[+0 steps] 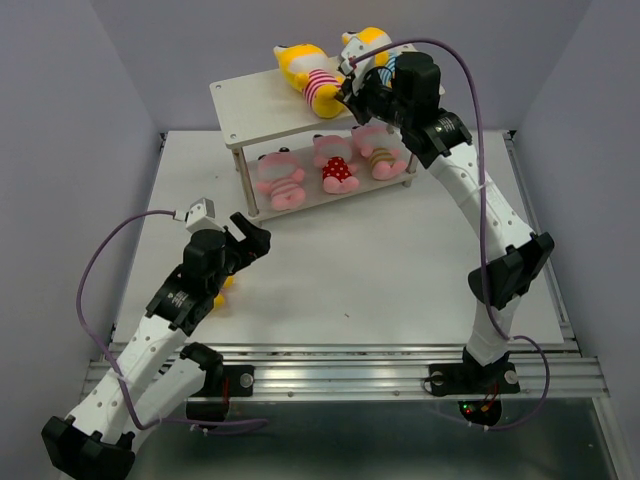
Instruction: Place and organize the stuffed toys onto the shelf
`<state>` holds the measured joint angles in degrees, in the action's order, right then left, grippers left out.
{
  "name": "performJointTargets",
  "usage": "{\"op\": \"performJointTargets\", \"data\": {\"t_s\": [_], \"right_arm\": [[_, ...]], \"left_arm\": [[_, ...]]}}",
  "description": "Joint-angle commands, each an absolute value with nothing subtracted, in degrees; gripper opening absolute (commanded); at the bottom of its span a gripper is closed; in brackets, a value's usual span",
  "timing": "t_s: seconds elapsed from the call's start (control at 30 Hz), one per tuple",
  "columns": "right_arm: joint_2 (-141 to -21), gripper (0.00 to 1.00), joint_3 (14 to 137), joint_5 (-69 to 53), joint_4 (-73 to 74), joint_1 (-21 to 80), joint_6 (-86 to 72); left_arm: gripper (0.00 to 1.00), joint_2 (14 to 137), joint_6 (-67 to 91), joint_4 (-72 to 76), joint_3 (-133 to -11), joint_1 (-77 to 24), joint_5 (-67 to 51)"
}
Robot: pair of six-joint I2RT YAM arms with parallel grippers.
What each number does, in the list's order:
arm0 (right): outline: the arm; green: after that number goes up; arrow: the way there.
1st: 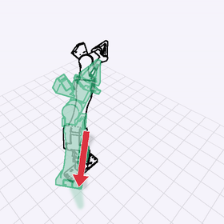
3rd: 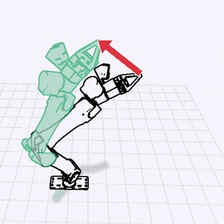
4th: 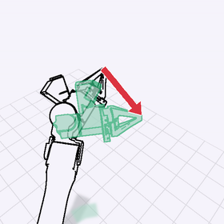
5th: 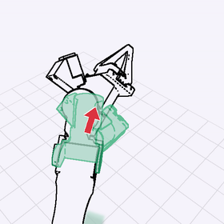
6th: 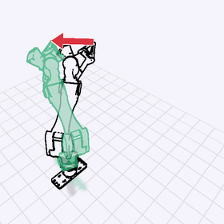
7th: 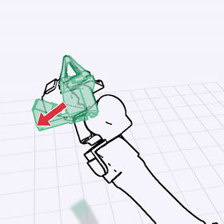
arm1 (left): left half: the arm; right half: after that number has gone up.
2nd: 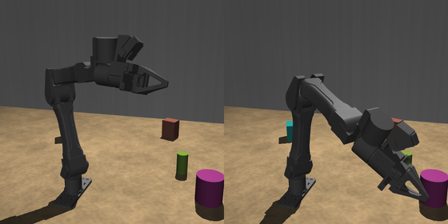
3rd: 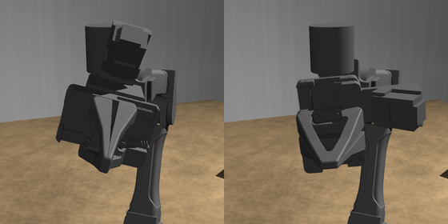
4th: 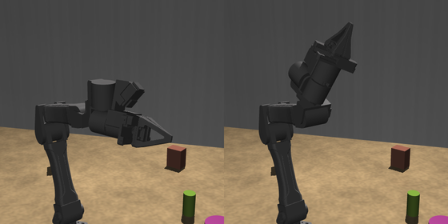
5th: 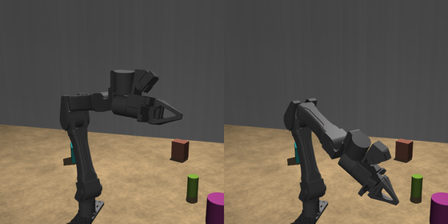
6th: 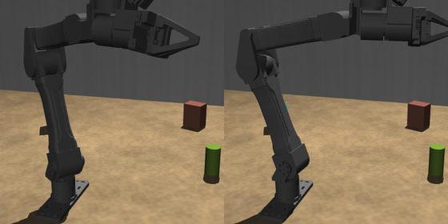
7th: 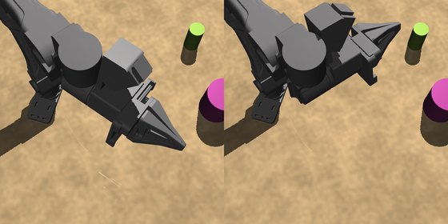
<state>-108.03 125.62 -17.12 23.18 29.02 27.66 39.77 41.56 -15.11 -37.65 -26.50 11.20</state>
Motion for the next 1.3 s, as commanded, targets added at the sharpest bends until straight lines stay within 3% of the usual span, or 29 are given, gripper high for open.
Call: {"op": "performJointTargets", "data": {"t_s": [0.0, 0.83, 1.27], "right_arm": [[-105.3, 0.01, 125.2, -13.7, 20.3, 29.4, 26.9], [-101.5, 0.01, 117.9, -3.6, 11.1, 29.4, 15.5], [-98.9, 0.01, 114.9, -7.8, 9.7, 30.0, 12.0]], "left_arm": [[0.99, 39.8, 41.8, -13.8, -38.9, -26.3, 12.1], [0.99, 38.8, 42.8, -16.1, -38.8, -26.4, 13.4], [0.99, 39.2, 42.8, -16.2, -38.7, -26.3, 13.6]]}}
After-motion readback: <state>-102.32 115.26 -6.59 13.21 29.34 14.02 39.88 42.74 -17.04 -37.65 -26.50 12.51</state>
